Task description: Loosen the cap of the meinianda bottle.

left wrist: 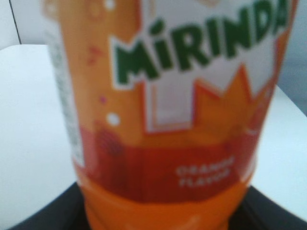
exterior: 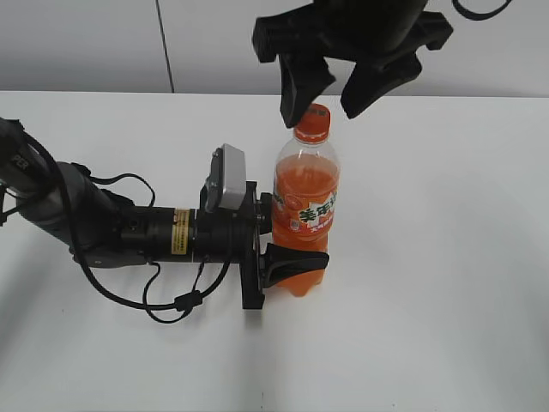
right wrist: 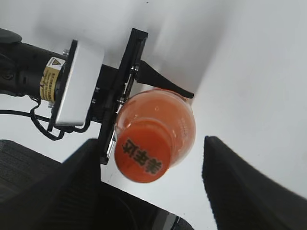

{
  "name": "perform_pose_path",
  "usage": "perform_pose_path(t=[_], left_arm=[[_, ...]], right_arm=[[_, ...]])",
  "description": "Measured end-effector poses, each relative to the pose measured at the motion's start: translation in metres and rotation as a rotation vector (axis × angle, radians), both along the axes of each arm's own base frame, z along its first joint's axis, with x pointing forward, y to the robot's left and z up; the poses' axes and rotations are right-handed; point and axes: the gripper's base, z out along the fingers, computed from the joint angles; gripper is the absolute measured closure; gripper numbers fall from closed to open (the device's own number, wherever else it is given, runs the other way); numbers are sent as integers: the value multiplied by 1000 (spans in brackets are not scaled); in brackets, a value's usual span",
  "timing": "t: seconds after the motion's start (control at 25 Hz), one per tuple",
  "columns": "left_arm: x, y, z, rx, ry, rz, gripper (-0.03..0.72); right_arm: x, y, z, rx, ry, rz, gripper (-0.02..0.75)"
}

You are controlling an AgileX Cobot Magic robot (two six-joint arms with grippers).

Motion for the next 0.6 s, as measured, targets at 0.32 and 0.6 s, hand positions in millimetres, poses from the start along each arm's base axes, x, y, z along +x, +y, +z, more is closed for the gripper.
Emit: perform_pose_path(t=[0.32,0.6], left_arm=[[0,0,0,0,1,0,294],[0,0,0,0,4,6,294]], right_arm=[[4,3,-10,-20,15,19,256],[4,3,-10,-23,9,29,468]])
